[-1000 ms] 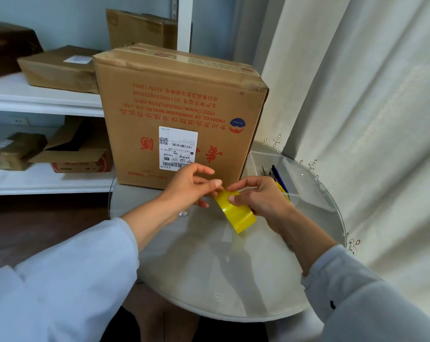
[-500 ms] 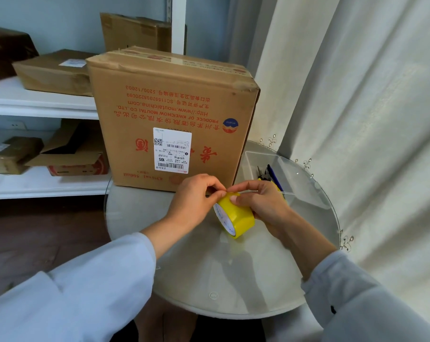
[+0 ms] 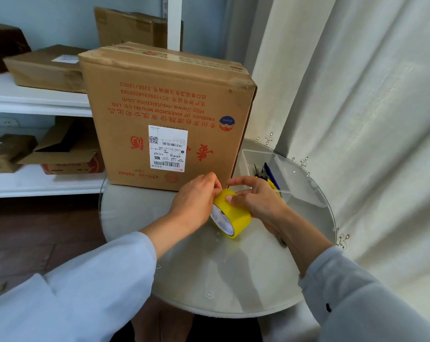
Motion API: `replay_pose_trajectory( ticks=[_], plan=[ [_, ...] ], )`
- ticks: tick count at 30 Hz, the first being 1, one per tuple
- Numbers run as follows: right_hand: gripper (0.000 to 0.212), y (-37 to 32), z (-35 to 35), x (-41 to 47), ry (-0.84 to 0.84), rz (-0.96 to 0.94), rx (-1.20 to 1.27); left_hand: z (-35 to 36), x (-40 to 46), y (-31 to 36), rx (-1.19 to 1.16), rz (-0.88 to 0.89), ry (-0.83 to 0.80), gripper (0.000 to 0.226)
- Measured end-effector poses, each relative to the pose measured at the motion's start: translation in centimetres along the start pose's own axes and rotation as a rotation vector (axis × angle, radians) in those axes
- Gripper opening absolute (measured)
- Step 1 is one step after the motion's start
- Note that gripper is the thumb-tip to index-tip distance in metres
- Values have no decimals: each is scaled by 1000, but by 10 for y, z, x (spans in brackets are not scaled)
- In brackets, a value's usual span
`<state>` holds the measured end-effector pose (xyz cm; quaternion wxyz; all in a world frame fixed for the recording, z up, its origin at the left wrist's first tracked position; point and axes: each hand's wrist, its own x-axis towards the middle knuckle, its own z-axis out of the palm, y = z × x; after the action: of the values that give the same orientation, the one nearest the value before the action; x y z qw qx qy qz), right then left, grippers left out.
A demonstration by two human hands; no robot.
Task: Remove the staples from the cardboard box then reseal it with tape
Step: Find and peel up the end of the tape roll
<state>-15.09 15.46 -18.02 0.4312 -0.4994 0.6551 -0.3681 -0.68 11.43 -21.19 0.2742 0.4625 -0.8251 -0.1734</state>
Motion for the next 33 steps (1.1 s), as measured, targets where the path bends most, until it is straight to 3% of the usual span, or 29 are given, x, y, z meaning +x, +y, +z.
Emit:
replay_pose_trajectory(
  ticks=[7,9,15,23,28,33],
  plan=[
    [29,-4,5,-1,17,-34,-94,-30,15,10,-350,-228,-331,12],
    [26,-7,8,-2,24,-50,-118,-40,17,9,-352,-234,-375,13],
    [25,-10,16,-8,34,-37,71,-58,15,10,-258,-135,-358,15],
    [19,-53,4,-24,43,-163,201,-100,24,39,70,174,39,11],
    [21,-77,-9,-31,30,-293,110,-136,32,59,90,230,-99,13],
    [6,-101,-21,-36,24,-451,112,-161,37,70,27,264,-256,11]
  ],
)
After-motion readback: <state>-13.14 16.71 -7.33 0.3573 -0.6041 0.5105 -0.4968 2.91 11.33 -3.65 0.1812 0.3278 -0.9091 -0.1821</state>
